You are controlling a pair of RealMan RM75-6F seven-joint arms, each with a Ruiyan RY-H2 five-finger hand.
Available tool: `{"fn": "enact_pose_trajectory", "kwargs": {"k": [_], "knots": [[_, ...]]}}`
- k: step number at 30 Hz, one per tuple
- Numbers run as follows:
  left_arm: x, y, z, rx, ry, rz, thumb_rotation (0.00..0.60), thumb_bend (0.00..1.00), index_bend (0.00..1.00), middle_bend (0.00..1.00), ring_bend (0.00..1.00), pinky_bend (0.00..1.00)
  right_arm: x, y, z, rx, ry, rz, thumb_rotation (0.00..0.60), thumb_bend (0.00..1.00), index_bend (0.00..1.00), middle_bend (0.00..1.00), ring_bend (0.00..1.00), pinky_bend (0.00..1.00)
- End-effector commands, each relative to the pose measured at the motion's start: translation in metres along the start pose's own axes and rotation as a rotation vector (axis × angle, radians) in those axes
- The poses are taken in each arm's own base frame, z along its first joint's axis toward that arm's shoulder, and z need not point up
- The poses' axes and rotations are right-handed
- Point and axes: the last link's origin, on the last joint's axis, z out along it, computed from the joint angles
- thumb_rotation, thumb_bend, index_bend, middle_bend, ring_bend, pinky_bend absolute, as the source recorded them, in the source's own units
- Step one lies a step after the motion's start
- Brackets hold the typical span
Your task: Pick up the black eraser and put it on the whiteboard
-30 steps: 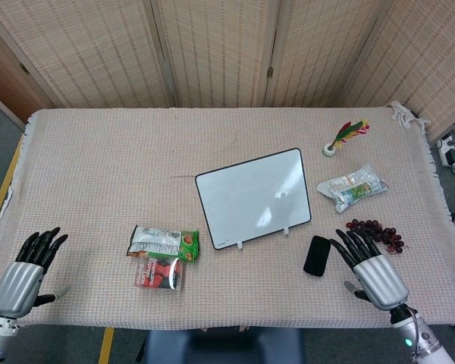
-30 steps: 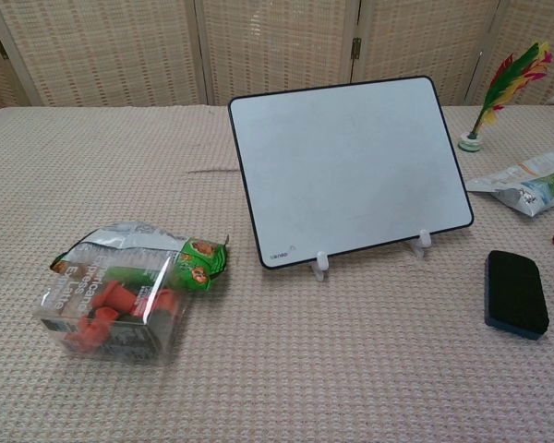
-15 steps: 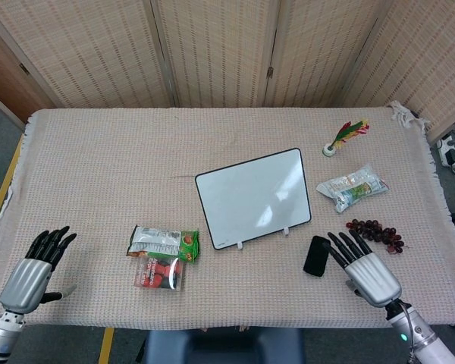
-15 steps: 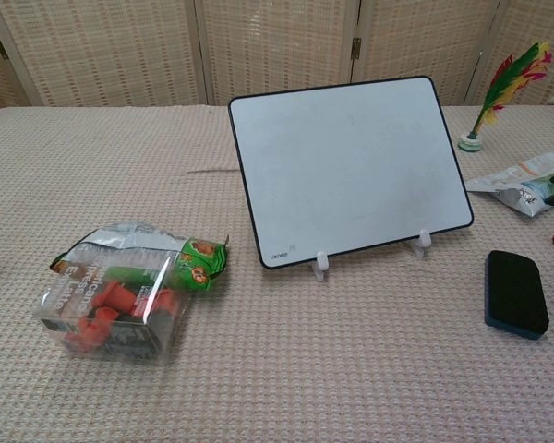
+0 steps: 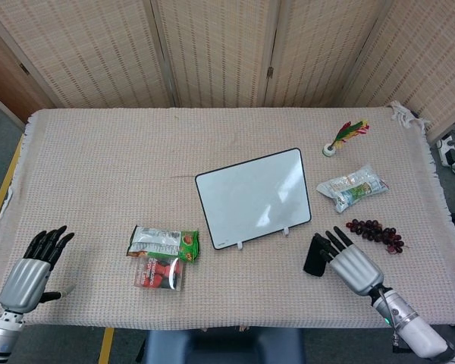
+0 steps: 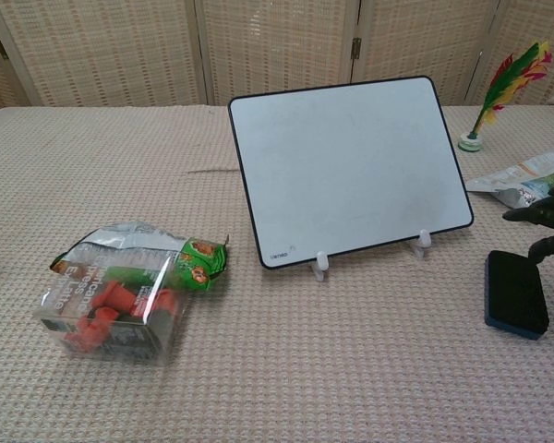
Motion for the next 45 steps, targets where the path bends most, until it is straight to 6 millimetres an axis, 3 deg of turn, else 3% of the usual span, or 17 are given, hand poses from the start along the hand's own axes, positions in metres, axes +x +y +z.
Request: {"fn": "enact_pose_trajectory", "kwargs": {"k": [1,27,40,45], "knots": [[0.000,-0.001,0.000,0.000,0.000,-0.003,0.600,0.11,0.02,0.01,0.00,0.00,0.002,-0.006,0.012,0.012,0.003,-0.010,0.600,0.27,0.27,0.00,0.00,0.00],[0.001,-0.005,0.001,0.016,-0.005,-0.019,0.600,0.11,0.03,0.01,0.00,0.00,-0.009,-0.022,0.046,0.034,0.012,-0.004,0.600,0.27,0.27,0.00,0.00,0.00],[0.001,-0.007,0.002,0.022,-0.010,-0.020,0.600,0.11,0.02,0.01,0.00,0.00,-0.014,-0.025,0.055,0.004,0.082,-0.007,0.600,0.27,0.52,0.01,0.10,0.00],[0.001,-0.006,0.002,0.021,-0.010,-0.021,0.600,0.11,0.03,0.01,0.00,0.00,-0.012,-0.023,0.052,-0.018,0.133,0.015,0.600,0.27,0.57,0.04,0.12,0.00]]}}
